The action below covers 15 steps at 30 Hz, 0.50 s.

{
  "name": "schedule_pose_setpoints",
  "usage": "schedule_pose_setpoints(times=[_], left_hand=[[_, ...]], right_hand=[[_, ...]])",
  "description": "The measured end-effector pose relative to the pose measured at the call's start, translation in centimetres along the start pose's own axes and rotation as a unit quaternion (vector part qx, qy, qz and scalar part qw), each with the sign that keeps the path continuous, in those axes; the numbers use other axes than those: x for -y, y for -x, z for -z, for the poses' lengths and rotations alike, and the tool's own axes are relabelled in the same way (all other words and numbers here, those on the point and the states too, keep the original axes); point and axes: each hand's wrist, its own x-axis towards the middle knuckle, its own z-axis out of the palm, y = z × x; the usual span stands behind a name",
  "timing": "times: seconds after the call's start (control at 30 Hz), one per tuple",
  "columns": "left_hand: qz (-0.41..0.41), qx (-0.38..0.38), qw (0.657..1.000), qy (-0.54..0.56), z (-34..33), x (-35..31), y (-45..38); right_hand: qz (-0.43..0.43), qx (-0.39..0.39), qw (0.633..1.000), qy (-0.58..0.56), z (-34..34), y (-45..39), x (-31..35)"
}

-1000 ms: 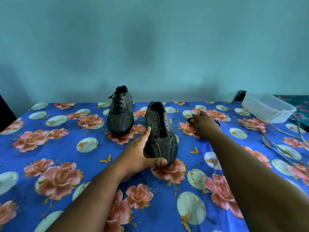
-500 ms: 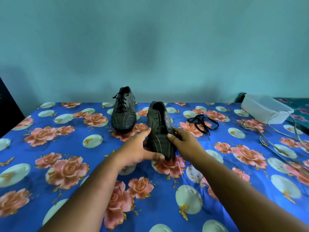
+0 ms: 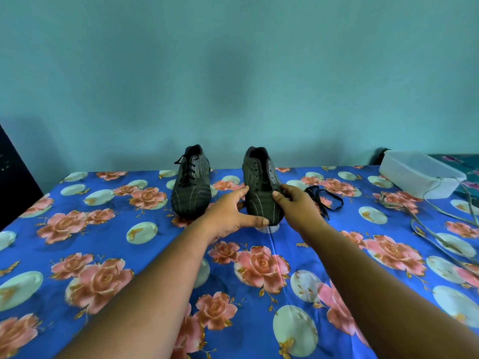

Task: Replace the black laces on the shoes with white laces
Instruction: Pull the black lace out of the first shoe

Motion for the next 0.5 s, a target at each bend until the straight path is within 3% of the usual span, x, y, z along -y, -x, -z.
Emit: schedule_pose_setpoints(times=[0.5], left_hand=[[-0.004, 0.012, 1.000, -0.021, -1.6, 1.0, -2.7]], right_hand=[[-0.034, 0.008, 0.999, 0.021, 0.1, -1.6, -1.4]])
